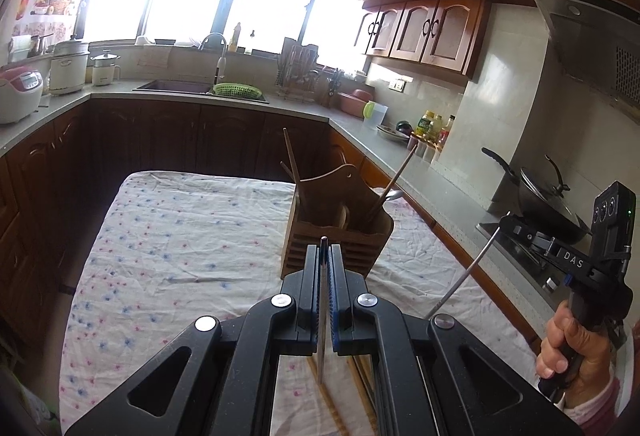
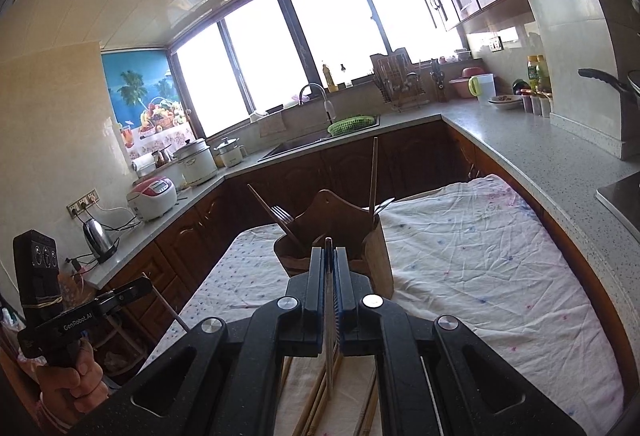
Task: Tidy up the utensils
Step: 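Lift the chopstick toward the holder with the left tool while the right tool carries its chopstick, then lower the chopstick into the holder with the left tool while the right tool inserts its chopstick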
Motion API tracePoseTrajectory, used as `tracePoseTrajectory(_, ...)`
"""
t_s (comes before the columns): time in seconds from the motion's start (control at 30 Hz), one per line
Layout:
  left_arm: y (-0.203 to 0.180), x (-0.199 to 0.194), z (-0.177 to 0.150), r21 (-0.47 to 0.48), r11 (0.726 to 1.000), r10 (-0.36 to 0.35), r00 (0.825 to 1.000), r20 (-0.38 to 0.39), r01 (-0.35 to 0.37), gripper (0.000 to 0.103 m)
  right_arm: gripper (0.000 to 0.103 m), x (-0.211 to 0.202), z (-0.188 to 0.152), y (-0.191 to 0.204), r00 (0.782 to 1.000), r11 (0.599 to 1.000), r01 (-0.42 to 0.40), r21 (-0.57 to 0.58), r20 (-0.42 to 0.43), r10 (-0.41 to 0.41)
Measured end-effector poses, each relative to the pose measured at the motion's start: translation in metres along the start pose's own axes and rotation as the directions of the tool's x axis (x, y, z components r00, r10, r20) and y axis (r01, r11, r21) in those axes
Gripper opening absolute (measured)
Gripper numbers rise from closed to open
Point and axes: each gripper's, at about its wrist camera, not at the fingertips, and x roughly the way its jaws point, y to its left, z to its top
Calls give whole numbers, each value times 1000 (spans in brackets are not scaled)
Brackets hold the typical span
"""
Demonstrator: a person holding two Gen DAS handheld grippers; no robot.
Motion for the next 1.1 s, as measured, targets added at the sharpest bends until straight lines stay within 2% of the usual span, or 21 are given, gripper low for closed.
tracePoseTrajectory(0.3, -4, 1, 25, 22, 1000, -6, 998, 60, 4, 2, 4, 4, 20, 1, 999, 1000, 4, -13, 38, -4)
tracePoseTrajectory(0.6, -7, 15, 64, 60, 998, -3, 987, 161, -7, 2, 4, 14, 58, -4, 992, 1000, 15, 4, 123, -15)
tracePoseTrajectory(0.93, 4, 80, 103, 8, 1000, 26, 974, 225, -29, 2, 4, 54, 99, -9, 977, 998, 59, 21, 204, -62)
tracePoseTrajectory(1.1, 16, 126, 102, -60, 997, 50, 975, 217, -38, 2, 4, 82, 99, -8, 973, 996, 92, -6, 213, -88)
